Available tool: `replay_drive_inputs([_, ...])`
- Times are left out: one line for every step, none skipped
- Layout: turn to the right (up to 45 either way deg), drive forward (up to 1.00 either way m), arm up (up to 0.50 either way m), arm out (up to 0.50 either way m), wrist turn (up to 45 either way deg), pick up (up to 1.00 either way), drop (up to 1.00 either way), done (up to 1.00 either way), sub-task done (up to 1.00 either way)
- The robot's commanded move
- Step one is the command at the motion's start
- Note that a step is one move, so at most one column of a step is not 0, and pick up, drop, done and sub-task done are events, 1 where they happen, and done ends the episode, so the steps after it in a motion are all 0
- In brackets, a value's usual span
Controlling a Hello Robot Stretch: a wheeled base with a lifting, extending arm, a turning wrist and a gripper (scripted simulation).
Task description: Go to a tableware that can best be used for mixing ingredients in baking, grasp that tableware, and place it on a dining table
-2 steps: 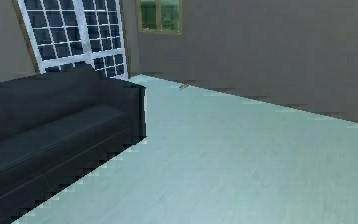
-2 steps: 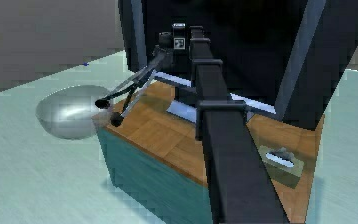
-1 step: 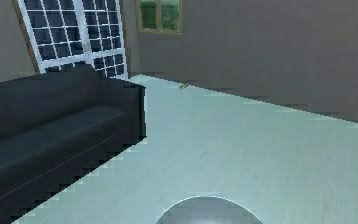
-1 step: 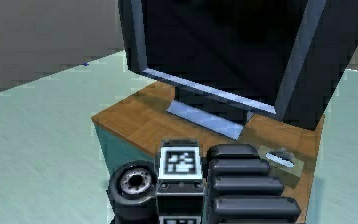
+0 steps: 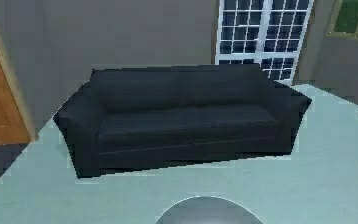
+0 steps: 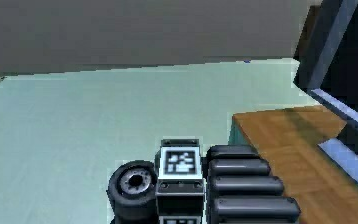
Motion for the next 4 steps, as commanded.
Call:
replay_drive_inputs([-45.0, 0.00, 0.00, 0.00, 0.0, 0.00, 0.00, 0.00, 0.00])
replay_drive_inputs([-45.0, 0.00, 0.00, 0.00, 0.0, 0.00, 0.00, 0.00, 0.00])
replay_drive_inputs([-15.0, 0.00, 0.00, 0.00, 0.0, 0.00, 0.00, 0.00, 0.00])
replay_drive_inputs([0.0, 0.25, 0.00, 0.00, 0.0, 0.00, 0.00, 0.00, 0.00])
